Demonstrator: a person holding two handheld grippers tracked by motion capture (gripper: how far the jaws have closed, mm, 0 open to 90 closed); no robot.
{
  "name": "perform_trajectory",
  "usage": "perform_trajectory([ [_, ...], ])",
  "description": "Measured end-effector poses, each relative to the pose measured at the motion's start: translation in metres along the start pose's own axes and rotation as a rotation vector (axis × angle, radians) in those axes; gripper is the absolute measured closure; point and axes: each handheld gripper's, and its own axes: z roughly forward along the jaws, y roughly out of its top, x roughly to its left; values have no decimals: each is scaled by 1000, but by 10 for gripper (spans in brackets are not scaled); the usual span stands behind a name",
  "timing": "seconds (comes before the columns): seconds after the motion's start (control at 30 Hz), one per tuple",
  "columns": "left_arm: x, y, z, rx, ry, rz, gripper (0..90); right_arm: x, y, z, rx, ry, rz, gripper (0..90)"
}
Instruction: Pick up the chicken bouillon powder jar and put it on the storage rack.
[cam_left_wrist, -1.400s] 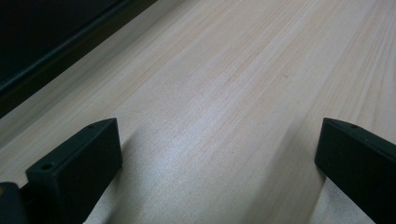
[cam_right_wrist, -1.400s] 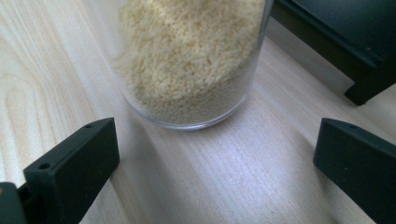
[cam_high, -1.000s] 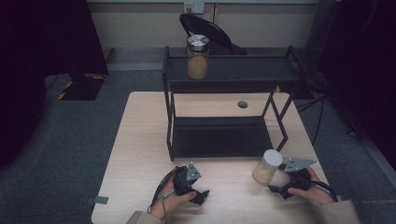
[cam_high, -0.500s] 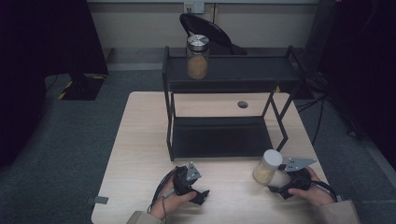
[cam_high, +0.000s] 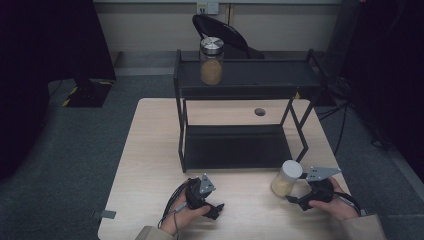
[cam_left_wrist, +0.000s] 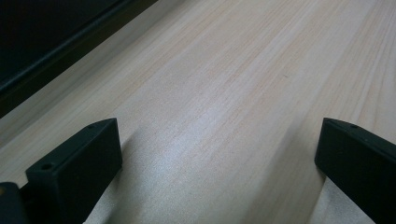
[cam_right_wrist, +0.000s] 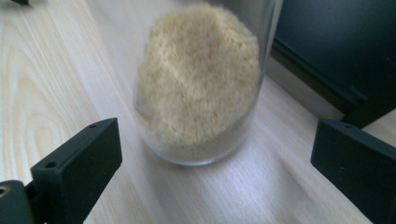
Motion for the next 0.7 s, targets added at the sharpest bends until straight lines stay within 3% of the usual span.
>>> perform_trajectory([
  [0.7, 0, 0, 0, 0, 0, 0, 1, 2, 2, -6, -115, 25, 59, 11],
])
